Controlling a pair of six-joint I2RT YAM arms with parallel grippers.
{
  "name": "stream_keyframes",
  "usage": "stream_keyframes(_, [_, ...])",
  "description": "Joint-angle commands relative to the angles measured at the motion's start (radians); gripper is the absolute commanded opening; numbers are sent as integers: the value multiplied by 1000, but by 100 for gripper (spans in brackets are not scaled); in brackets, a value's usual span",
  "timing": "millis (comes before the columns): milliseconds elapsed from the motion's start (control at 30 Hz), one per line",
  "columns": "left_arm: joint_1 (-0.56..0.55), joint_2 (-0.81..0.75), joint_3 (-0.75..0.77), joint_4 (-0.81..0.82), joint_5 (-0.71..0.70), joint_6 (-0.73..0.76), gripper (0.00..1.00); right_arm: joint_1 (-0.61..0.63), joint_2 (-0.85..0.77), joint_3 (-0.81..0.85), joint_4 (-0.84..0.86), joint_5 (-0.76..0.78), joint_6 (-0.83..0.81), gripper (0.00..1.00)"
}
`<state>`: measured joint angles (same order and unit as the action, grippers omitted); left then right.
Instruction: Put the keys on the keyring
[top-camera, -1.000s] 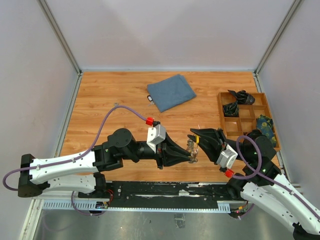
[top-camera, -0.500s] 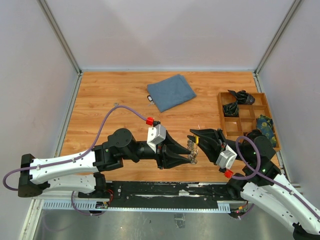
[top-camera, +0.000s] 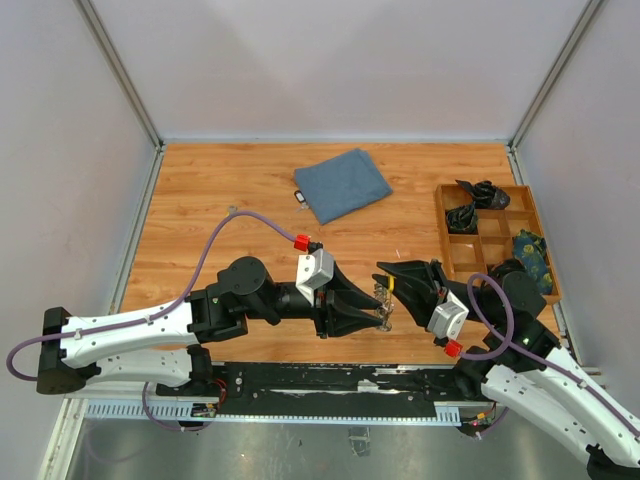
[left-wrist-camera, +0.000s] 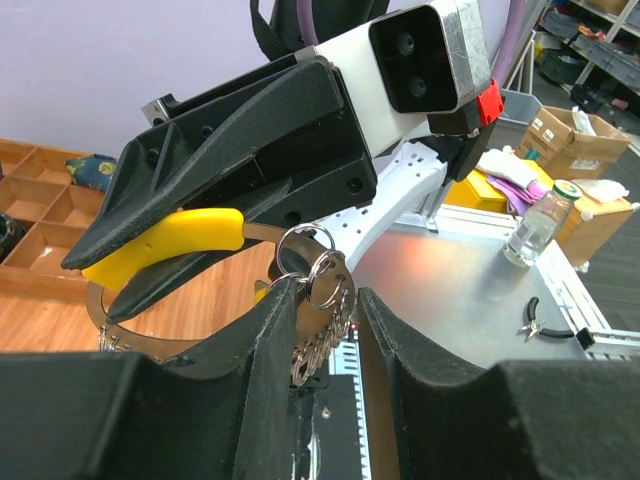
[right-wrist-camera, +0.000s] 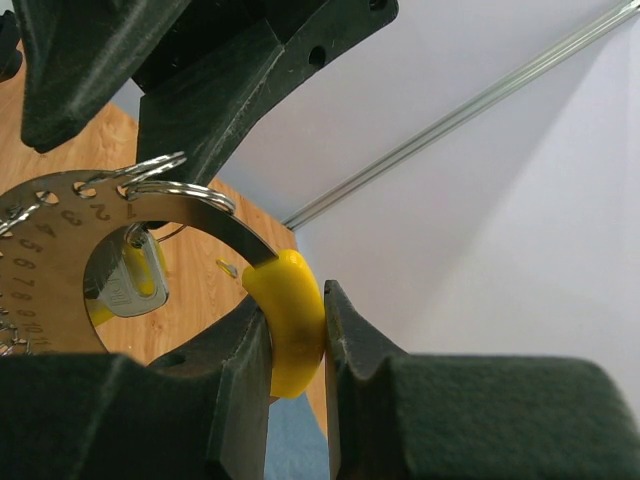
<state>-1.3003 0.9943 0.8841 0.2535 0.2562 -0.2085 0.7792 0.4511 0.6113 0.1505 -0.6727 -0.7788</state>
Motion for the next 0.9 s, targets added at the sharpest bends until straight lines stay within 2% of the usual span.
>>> stream_keyframes(0, [-10,1,24,38,2,-2,35,16,-8,-2,17,4,-20,12])
stream_keyframes(133, [-10,2,23,38,-2,-4,28,17,-11,0,15,4,-18,12])
stream_keyframes(467, [-10,-6,27,24,-30,-3,2,18,-18,6,-2,13,-11,12])
stream_keyframes(867, [-11,-45,83,-132,-81,68,1,18,-8,57,-129,97,100,15])
